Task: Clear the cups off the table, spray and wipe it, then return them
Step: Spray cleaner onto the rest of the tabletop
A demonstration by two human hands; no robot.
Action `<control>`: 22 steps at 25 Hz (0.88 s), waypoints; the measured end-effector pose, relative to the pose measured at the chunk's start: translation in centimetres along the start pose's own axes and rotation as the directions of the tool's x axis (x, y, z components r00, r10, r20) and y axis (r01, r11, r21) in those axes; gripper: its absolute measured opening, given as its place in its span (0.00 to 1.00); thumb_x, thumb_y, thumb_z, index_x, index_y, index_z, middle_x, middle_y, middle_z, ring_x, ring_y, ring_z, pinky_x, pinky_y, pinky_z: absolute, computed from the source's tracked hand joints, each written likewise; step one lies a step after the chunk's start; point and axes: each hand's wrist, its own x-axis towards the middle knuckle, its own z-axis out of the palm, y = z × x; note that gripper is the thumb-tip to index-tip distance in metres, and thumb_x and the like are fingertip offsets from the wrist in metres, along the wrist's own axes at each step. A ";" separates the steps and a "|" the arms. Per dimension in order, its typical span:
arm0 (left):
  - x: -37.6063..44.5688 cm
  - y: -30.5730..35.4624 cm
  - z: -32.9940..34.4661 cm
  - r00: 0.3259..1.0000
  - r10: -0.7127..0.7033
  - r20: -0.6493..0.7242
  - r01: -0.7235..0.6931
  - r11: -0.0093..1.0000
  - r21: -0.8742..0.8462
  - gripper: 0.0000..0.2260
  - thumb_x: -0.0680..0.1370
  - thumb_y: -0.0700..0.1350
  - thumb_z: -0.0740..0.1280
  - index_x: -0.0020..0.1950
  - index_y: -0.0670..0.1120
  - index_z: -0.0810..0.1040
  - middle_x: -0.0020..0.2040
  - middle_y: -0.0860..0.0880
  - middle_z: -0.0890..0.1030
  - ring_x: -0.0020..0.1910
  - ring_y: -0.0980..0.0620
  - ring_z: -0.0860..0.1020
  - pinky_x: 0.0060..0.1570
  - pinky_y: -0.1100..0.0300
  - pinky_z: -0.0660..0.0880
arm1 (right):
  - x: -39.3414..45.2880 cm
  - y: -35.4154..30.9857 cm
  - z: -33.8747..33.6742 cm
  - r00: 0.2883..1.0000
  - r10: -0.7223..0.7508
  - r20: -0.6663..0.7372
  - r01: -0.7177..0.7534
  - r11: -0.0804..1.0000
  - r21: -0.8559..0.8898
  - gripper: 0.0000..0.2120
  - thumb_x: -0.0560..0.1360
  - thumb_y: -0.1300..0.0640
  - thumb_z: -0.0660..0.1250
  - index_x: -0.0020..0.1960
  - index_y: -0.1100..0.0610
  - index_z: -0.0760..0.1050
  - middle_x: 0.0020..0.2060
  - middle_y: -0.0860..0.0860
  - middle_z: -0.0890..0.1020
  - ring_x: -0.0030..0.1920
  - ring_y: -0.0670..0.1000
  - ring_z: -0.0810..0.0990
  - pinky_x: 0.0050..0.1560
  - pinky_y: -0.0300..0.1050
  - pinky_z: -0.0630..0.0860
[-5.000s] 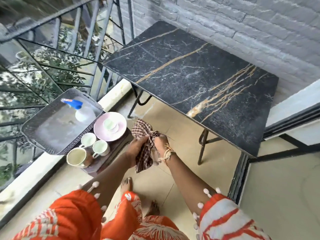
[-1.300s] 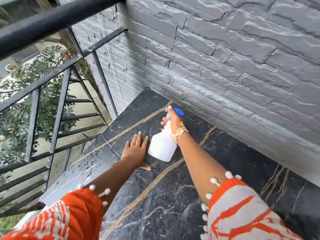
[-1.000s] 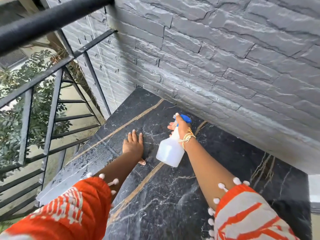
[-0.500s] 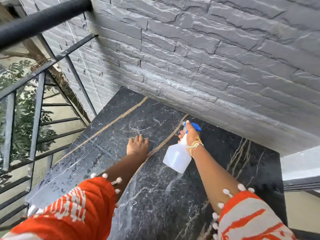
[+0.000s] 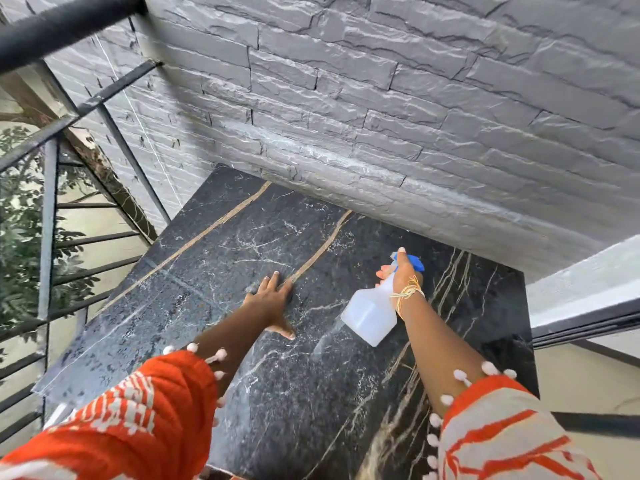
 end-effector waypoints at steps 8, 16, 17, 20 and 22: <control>-2.2 -1.8 1.0 0.997 -0.014 -0.069 0.013 1.000 -0.015 0.55 0.64 0.67 0.73 0.79 0.53 0.41 0.79 0.46 0.37 0.78 0.44 0.42 0.73 0.37 0.53 | -1.9 0.3 0.0 0.992 0.030 0.123 -0.018 0.995 -0.097 0.20 0.79 0.45 0.61 0.60 0.60 0.76 0.54 0.63 0.79 0.47 0.59 0.80 0.46 0.52 0.73; -4.5 -6.6 1.5 0.977 -0.168 -0.131 0.151 0.981 -0.125 0.53 0.67 0.67 0.71 0.79 0.52 0.41 0.79 0.45 0.38 0.78 0.44 0.42 0.73 0.39 0.53 | -7.0 3.2 8.3 0.943 0.089 0.320 -0.007 0.968 -0.249 0.14 0.79 0.48 0.63 0.49 0.59 0.76 0.35 0.55 0.76 0.34 0.55 0.76 0.35 0.45 0.71; -4.7 -7.3 1.7 0.974 -0.181 -0.139 0.163 0.978 -0.134 0.53 0.67 0.67 0.71 0.79 0.52 0.41 0.79 0.45 0.38 0.78 0.44 0.42 0.73 0.39 0.53 | -7.4 3.8 9.4 0.927 0.116 0.358 -0.014 0.961 -0.275 0.14 0.79 0.48 0.63 0.51 0.59 0.76 0.37 0.55 0.77 0.38 0.56 0.78 0.36 0.47 0.72; -5.7 -9.5 2.4 0.959 -0.231 -0.165 0.203 0.965 -0.169 0.54 0.66 0.68 0.70 0.79 0.52 0.41 0.79 0.45 0.39 0.78 0.44 0.43 0.73 0.40 0.53 | -9.0 5.4 12.4 0.892 0.170 0.419 -0.027 0.945 -0.326 0.12 0.79 0.48 0.62 0.53 0.57 0.75 0.36 0.53 0.75 0.36 0.54 0.77 0.39 0.46 0.70; -6.3 -10.5 3.0 0.948 -0.268 -0.173 0.236 0.954 -0.186 0.56 0.64 0.69 0.71 0.79 0.51 0.41 0.79 0.44 0.40 0.78 0.44 0.43 0.74 0.40 0.52 | -9.8 6.4 14.1 0.898 0.144 0.415 -0.010 0.951 -0.310 0.11 0.79 0.49 0.63 0.49 0.58 0.74 0.32 0.54 0.72 0.28 0.51 0.71 0.34 0.43 0.68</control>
